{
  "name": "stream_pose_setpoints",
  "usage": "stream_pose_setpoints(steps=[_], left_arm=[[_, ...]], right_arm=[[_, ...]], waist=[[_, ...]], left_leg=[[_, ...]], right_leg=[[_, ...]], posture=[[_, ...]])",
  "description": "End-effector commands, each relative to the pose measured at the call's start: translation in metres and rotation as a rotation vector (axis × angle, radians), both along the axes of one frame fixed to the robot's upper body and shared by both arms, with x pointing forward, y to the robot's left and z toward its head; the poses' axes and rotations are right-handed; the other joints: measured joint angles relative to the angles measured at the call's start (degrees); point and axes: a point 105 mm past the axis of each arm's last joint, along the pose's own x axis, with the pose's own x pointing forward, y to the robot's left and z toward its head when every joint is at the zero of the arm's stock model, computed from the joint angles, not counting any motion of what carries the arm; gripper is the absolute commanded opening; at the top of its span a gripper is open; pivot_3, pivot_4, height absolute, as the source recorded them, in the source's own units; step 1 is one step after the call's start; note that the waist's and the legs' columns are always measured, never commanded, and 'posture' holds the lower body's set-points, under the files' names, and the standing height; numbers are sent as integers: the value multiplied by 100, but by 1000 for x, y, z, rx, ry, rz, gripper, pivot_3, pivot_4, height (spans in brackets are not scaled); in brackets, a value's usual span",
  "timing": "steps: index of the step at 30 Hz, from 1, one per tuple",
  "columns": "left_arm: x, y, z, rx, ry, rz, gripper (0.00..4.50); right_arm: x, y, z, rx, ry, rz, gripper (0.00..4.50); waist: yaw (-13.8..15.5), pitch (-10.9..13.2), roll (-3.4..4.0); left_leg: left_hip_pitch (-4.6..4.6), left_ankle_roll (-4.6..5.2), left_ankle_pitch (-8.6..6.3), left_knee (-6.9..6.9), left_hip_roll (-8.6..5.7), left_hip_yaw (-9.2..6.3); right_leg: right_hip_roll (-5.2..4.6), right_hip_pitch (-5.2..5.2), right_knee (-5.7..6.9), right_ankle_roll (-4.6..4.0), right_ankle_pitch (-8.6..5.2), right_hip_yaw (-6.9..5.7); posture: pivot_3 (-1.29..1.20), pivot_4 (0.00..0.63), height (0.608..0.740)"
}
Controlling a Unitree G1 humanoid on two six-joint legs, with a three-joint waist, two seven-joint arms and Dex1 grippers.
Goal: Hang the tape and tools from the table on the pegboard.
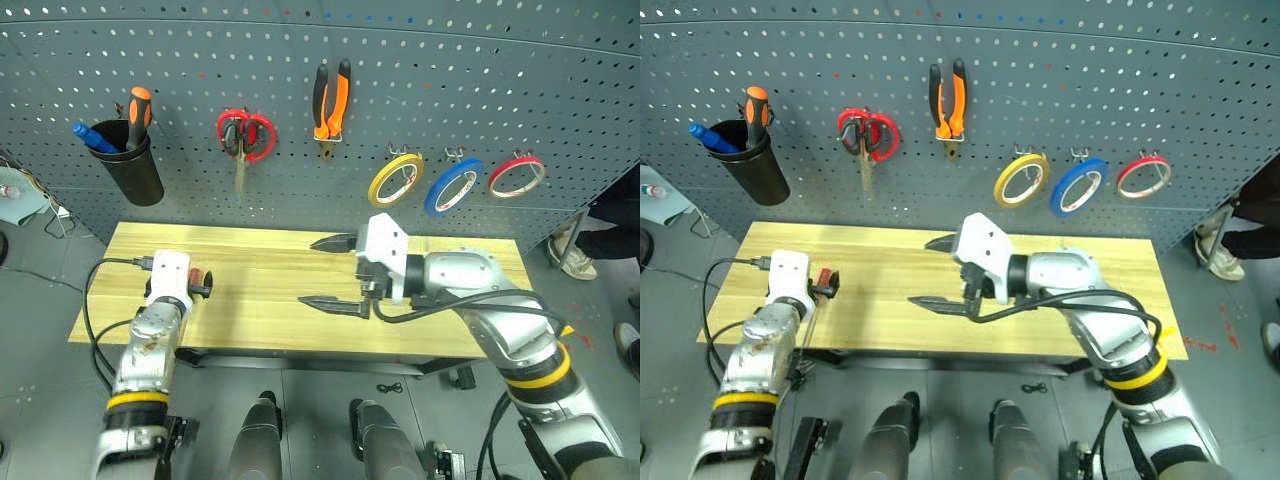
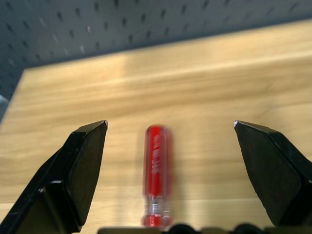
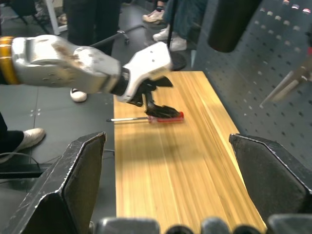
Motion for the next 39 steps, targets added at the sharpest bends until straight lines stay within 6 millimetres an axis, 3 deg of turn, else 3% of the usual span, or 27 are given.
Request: stream_pose_setpoints(steps=[1, 9, 16, 19, 25, 32, 39], left_arm=[[7, 19, 5, -31, 27, 27, 4433], [18, 19, -16, -123, 160, -11, 4433], [11, 12, -36, -136, 264, -47, 4433], [7, 13, -41, -150, 285, -28, 3619], [7, 11, -36, -156, 266, -26, 814], [4, -13, 1, -90, 119, -145, 701], [-27, -53, 103, 20, -318, -204, 701]], right_arm=[[-7, 9, 13, -12, -59, 26, 4500], [-5, 14, 23, -25, -87, 37, 4500], [-2, 10, 25, -20, -60, 18, 4500], [0, 10, 27, -11, -50, 11, 4500], [5, 9, 27, -4, -50, -3, 4500], [12, -3, 38, 78, -46, -44, 4500], [13, -22, 88, 378, -50, -42, 4500]], waist=[[9, 0, -1], [20, 43, -10], [18, 179, -12], [18, 206, -9], [0, 221, -7], [0, 233, -12], [110, 230, -13]], left_leg=[[-1, 0, 0, -1, 1, -1], [-3, 0, 0, -11, 2, 0], [-2, 0, 0, -10, 3, 0], [-3, 0, 0, -11, 3, -1], [-3, 0, 0, -12, 3, -1], [-6, 0, 0, -17, 3, -1], [-10, -1, -1, -32, 4, -1]], right_leg=[[0, -1, -1, 0, 0, 0], [1, -7, 3, -1, -12, -1], [0, -8, 7, -4, -13, 0], [0, -11, 11, -5, -14, 0], [0, -12, 10, -3, -17, 1], [-2, -12, 5, -4, -16, 0], [-3, -15, -6, -12, -11, -2]], posture=[[80, 271, 740], [62, 332, 740], [58, 374, 740], [59, 384, 740], [67, 373, 740], [96, 329, 740], [169, 268, 740]])
